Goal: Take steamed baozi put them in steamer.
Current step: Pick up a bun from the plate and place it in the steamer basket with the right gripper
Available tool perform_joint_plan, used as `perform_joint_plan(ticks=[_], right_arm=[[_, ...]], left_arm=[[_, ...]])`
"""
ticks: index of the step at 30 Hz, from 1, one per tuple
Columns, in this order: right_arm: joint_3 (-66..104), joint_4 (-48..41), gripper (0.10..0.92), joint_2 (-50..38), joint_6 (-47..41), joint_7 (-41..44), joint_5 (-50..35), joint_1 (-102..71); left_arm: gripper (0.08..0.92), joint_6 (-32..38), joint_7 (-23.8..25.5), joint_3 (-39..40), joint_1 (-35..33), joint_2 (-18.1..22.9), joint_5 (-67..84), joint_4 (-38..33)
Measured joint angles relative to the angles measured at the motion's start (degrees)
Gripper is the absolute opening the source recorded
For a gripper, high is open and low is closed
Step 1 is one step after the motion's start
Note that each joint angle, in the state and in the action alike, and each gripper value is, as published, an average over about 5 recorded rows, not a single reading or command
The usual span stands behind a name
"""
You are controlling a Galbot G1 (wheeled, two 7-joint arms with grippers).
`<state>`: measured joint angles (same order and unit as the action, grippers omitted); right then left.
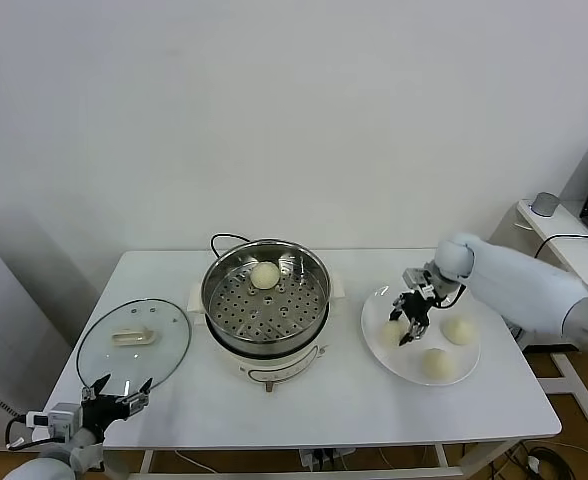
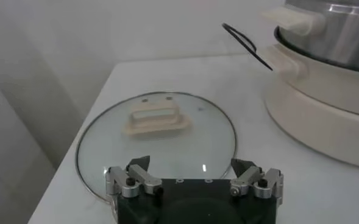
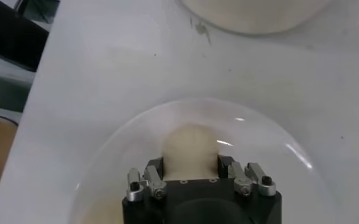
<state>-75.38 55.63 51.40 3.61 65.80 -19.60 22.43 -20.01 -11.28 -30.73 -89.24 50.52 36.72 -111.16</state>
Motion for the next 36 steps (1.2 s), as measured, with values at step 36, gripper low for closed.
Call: perform_joint_plan(ticks=[36], right_arm=[[-13.5, 3.2, 0.535, 20.8, -18.1, -2.2, -31.2, 25.1]], left_arm=[[0.823, 0.2, -0.3, 0.6, 0.6, -1.0, 0.0, -0.1]])
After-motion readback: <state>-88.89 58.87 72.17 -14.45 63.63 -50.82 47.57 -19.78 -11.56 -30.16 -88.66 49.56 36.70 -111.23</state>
